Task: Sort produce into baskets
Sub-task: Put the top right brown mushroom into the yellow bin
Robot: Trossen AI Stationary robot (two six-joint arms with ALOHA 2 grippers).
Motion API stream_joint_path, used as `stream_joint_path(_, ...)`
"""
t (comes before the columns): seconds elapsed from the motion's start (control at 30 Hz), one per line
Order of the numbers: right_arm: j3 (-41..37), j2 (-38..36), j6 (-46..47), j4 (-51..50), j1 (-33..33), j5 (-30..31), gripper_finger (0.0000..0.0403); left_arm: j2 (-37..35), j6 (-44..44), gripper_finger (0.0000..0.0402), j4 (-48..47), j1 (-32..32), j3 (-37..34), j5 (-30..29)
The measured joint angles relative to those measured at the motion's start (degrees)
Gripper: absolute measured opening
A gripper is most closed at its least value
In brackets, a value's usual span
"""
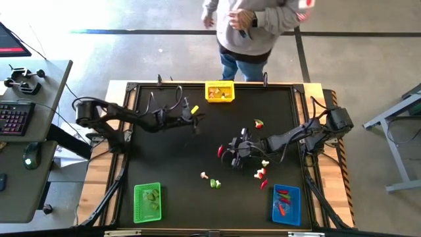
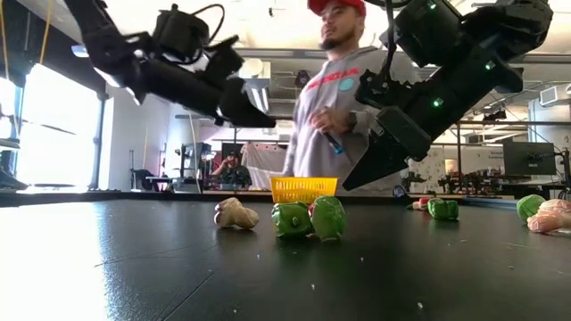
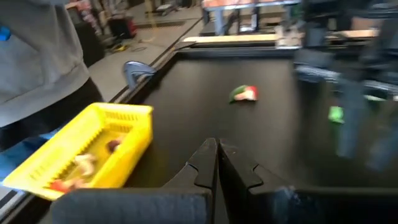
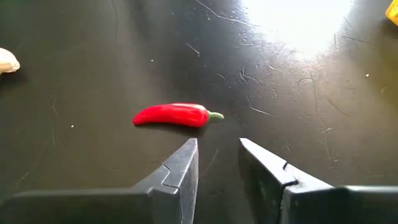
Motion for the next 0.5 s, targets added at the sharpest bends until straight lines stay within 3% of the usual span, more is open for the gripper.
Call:
stream_joint_path(0.27, 0.0, -2.5, 0.9, -2.3, 2.7, 0.7, 0.0103, -2.2, -0.1, 0.0001, 6.7, -6.5, -6.3, 0.0)
stream_joint_path(0.5, 0.0, -5.6, 3.0, -6.7, 5.0, 5.9, 0.0106, -2.2, -2.1, 0.0001, 12.1, -10.7, -9.4, 0.8)
